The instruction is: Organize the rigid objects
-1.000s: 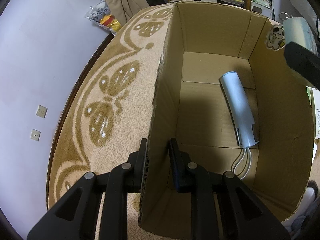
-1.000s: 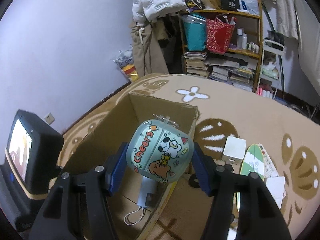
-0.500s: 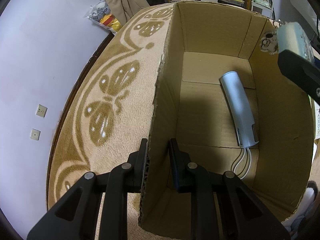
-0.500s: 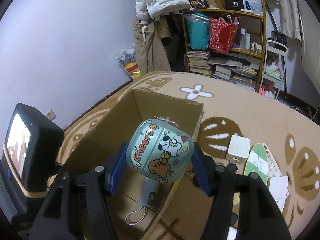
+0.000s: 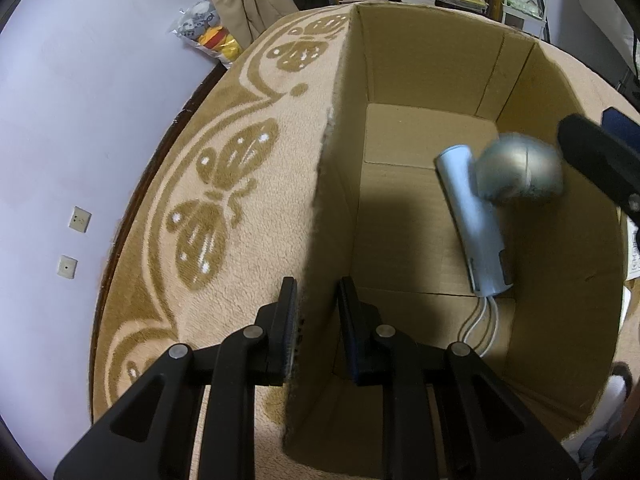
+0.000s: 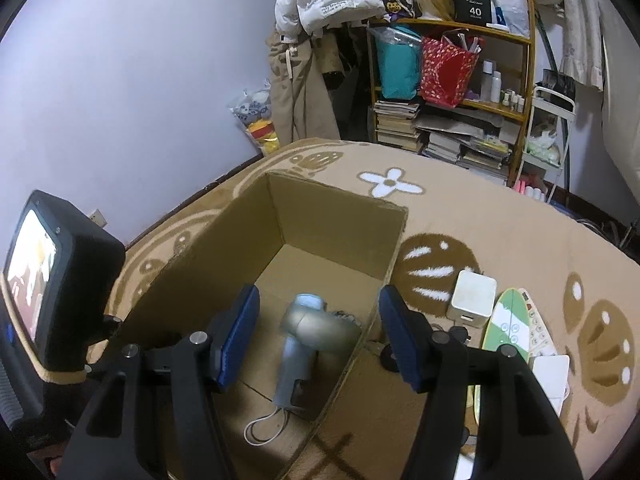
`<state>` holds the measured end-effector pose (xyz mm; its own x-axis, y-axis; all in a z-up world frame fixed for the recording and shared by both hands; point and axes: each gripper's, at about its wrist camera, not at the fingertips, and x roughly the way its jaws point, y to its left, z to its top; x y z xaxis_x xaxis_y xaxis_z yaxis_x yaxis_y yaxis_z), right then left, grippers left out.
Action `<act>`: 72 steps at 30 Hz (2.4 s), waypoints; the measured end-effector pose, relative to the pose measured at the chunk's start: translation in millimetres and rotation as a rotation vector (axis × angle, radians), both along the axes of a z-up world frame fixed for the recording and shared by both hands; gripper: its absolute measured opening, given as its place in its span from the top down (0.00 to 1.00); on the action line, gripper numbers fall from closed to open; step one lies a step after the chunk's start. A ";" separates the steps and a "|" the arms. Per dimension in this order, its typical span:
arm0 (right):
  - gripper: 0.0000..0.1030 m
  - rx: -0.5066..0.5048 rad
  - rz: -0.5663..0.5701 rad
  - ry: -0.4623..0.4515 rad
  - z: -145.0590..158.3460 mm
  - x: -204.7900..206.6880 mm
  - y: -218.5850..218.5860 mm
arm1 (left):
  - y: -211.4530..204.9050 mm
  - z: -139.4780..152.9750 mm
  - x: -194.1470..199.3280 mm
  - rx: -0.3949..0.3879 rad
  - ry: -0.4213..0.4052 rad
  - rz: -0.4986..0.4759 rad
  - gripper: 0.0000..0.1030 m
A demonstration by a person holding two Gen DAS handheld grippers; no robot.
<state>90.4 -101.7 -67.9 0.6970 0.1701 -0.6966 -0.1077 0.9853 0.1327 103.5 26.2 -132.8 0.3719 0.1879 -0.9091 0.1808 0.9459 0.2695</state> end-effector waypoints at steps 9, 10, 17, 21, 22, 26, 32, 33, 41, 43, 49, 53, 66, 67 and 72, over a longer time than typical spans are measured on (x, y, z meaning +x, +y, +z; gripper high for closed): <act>0.19 -0.016 -0.082 -0.002 13.2 -10.8 -25.6 | -0.6 1.6 0.1 0.000 0.000 0.002 0.80; 0.19 -0.015 -0.092 0.001 13.7 -12.4 -29.3 | -0.7 1.9 0.4 0.001 0.000 0.002 0.80; 0.18 0.005 -0.183 0.083 0.0 -21.7 -57.7 | -1.4 3.3 0.3 -0.001 0.001 0.003 0.80; 0.18 0.014 -0.230 0.132 -8.4 -27.5 -70.6 | -2.0 2.7 0.9 0.006 0.000 -0.004 0.80; 0.18 0.015 -0.242 0.147 -10.8 -29.5 -73.6 | -2.2 2.6 1.1 0.008 0.000 -0.005 0.80; 0.18 0.020 -0.268 0.202 -21.5 -38.1 -81.3 | -2.2 3.0 0.6 0.005 -0.001 -0.005 0.80; 0.18 0.064 -0.336 0.303 -36.9 -48.2 -95.1 | -3.2 1.3 -0.7 0.012 -0.003 -0.008 0.81; 0.18 0.064 -0.341 0.312 -39.4 -50.0 -95.8 | -3.2 1.1 -1.0 0.013 -0.003 -0.008 0.81; 0.18 0.050 -0.405 0.419 -64.3 -56.5 -104.3 | -3.0 1.2 -0.5 0.011 -0.002 -0.008 0.81; 0.18 0.050 -0.428 0.436 -69.3 -56.6 -108.8 | -2.3 1.1 -0.6 0.010 -0.001 -0.007 0.81; 0.18 0.057 -0.439 0.508 -84.3 -56.8 -111.9 | 0.0 1.0 0.1 0.010 -0.001 -0.009 0.80; 0.18 0.042 -0.449 0.559 -91.9 -56.9 -111.2 | 1.1 0.9 0.7 0.006 0.001 -0.008 0.80; 0.29 0.044 -0.453 0.571 -100.6 -62.4 -107.4 | 1.1 0.9 0.5 0.007 0.001 -0.008 0.80; 0.29 0.049 -0.453 0.569 -99.9 -63.7 -106.7 | 0.6 0.9 -0.1 0.007 0.001 -0.008 0.80; 0.32 0.064 -0.433 0.541 -93.0 -58.7 -97.0 | 0.5 1.4 -0.2 0.008 0.001 -0.009 0.80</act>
<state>31.7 -198.8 -160.9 0.2688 0.0079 -0.9632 0.3908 0.9131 0.1166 103.3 26.7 -131.4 0.3730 0.1917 -0.9078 0.1891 0.9422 0.2766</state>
